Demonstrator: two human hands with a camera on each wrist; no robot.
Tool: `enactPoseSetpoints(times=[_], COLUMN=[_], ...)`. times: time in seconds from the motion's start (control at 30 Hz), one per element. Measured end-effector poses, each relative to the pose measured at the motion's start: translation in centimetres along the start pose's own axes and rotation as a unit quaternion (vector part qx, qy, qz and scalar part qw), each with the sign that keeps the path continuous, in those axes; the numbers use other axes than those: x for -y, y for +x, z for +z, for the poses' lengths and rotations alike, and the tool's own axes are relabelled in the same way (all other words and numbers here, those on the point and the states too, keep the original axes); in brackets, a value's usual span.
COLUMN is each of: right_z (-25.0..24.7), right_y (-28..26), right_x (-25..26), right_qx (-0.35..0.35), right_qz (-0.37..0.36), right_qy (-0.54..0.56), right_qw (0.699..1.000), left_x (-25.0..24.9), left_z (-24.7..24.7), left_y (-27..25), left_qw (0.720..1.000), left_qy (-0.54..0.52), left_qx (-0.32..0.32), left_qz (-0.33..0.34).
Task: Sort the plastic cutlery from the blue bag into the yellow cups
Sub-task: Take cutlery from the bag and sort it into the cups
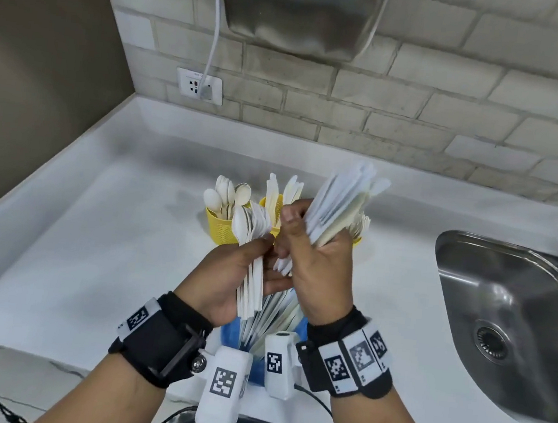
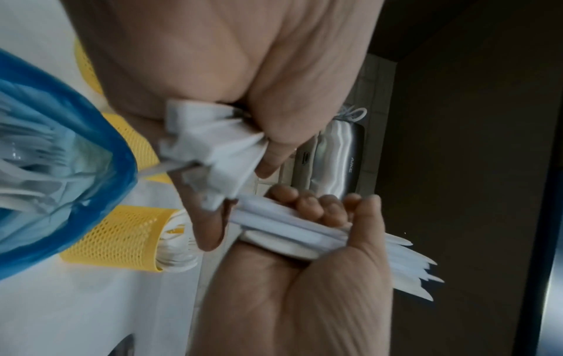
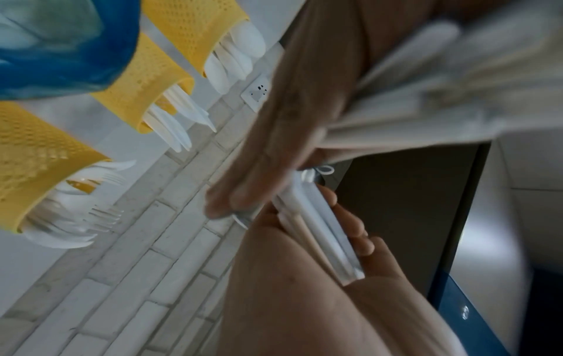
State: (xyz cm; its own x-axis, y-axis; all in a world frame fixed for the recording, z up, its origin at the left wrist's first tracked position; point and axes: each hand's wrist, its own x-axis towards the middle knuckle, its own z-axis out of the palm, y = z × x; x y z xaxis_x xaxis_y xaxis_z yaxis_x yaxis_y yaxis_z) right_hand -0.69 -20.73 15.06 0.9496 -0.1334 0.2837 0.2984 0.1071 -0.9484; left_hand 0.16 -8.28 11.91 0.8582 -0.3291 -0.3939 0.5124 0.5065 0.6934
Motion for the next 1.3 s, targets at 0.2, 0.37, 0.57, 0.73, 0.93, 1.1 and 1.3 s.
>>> enactPoseSetpoints(times=[0.2, 0.37, 0.57, 0.73, 0.93, 1.1, 1.3], right_z=[-1.6, -3.4, -7.3, -9.3, -11.0, -12.3, -11.2], right_y=[-0.2, 0.1, 0.5, 1.0, 1.9, 3.2, 5.5], right_x=[-0.4, -0.4, -0.1, 0.4, 0.7, -0.5, -3.0], right_qx=[0.005, -0.020, -0.029, -0.055, -0.119, -0.162, -0.125], right_qz=[0.058, 0.020, -0.008, 0.046, 0.048, 0.058, 0.107], right_qy=[-0.028, -0.081, -0.181, -0.125, -0.083, -0.086, -0.116], right_qw=[0.998, 0.996, 0.983, 0.990, 0.988, 0.981, 0.980], left_x=[0.7, 1.3, 1.8, 2.5, 2.5, 1.8, 0.9], left_z=[0.7, 2.1, 3.8, 4.8, 4.9, 3.7, 2.4], left_y=[0.7, 1.5, 2.0, 2.3, 2.5, 2.6, 2.6], left_qw=[0.999, 1.000, 1.000, 0.998, 0.995, 0.987, 0.978], left_qy=[0.015, -0.003, 0.020, 0.047, 0.052, 0.075, 0.087], left_qx=[0.027, -0.001, -0.013, -0.033, -0.041, -0.063, -0.085], left_qz=[-0.015, -0.022, 0.009, 0.039, 0.080, 0.129, 0.169])
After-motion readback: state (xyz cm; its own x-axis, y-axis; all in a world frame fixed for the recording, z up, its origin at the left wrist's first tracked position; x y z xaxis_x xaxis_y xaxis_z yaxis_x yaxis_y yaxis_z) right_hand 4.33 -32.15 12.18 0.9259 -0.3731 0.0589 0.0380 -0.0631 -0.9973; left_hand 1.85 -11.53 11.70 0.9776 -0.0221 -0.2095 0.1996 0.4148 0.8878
